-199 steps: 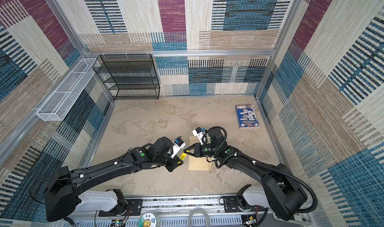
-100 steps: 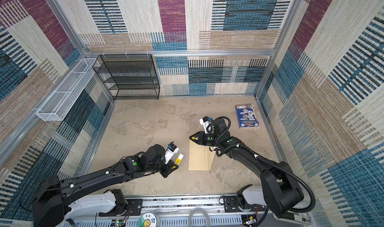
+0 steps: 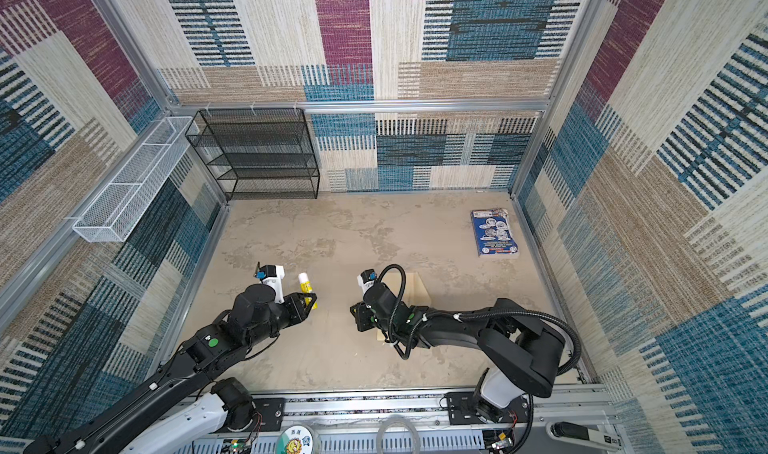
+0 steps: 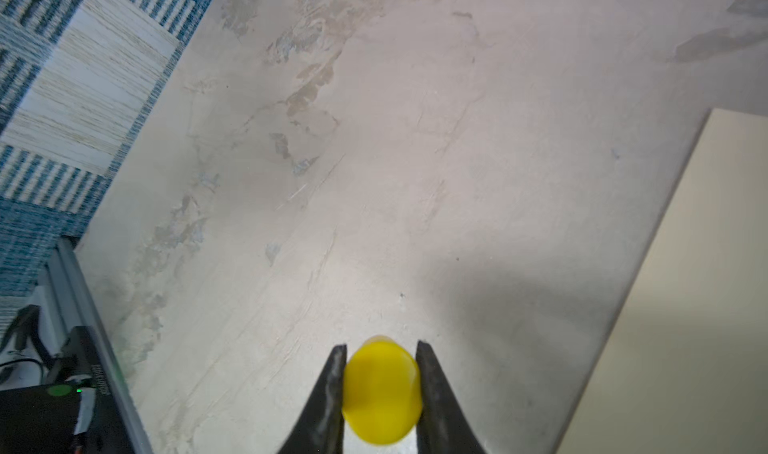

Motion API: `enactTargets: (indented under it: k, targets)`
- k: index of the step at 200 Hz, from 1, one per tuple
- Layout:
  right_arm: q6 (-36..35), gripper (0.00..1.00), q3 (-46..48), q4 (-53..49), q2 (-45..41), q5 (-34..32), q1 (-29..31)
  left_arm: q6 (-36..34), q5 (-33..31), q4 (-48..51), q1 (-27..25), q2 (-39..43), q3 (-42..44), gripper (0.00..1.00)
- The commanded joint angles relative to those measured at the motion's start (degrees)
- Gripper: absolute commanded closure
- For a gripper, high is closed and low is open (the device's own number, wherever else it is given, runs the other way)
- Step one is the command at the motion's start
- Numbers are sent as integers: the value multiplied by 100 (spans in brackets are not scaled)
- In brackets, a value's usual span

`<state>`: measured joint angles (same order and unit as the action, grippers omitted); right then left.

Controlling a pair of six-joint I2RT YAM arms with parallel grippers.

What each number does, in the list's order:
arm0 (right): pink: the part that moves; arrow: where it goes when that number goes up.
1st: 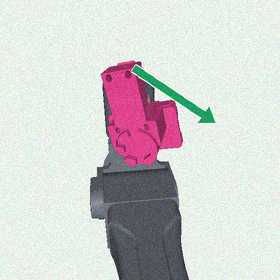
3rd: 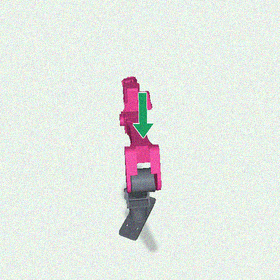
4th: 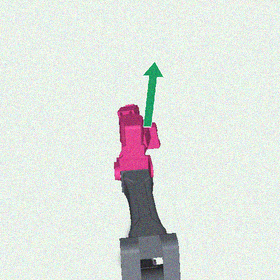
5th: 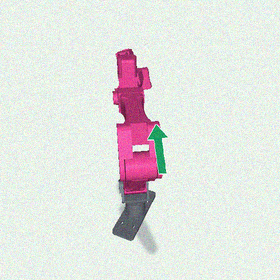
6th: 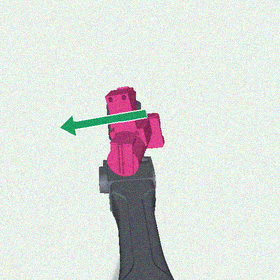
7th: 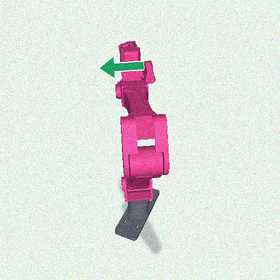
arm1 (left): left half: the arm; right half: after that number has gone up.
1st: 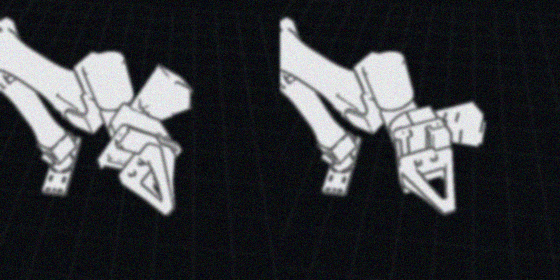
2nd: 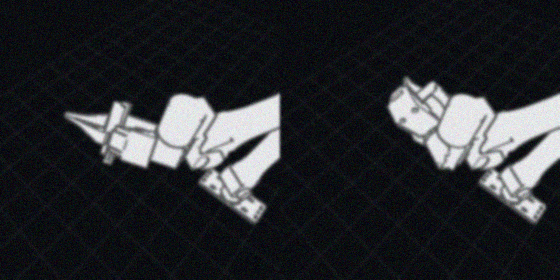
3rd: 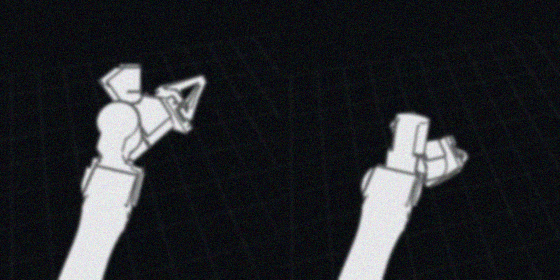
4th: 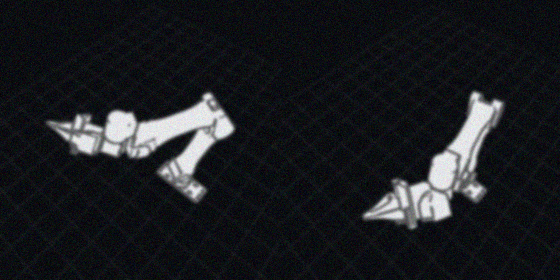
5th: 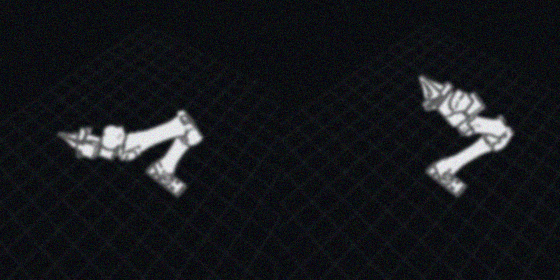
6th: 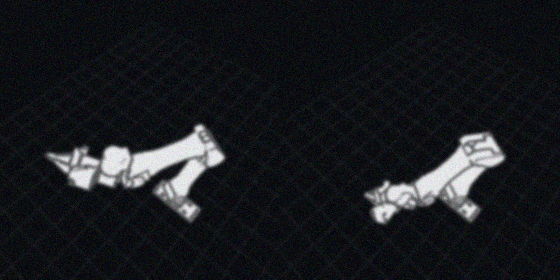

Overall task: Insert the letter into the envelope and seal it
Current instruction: 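Pull the cap off the glue stick with the right gripper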

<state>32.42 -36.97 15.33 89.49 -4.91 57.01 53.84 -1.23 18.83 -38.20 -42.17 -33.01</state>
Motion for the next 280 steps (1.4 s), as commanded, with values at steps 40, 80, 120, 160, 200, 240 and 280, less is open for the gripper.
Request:
enactTargets:
  k: [40,80,120,160,200,240,280]
  targets:
    - [-477,52,-91,624,425,-668,171,1375,624,-822,76,-132,255,100]
    - [-575,40,58,702,165,-667,176,1734,808,-1298,84,-228,387,100]
    - [-919,34,151,789,-215,-631,174,1849,801,-1487,93,-265,488,100]
    - [-1053,41,-108,509,240,-656,172,1882,774,-1567,102,-256,550,100]
    - [-1107,39,-296,332,797,-827,187,1928,809,-1689,103,-290,586,100]
    - [-1157,34,-398,193,929,-988,230,1893,783,-1705,102,-298,586,100]
    - [-1318,28,-612,-21,877,-800,227,1893,800,-1775,102,-310,629,100]
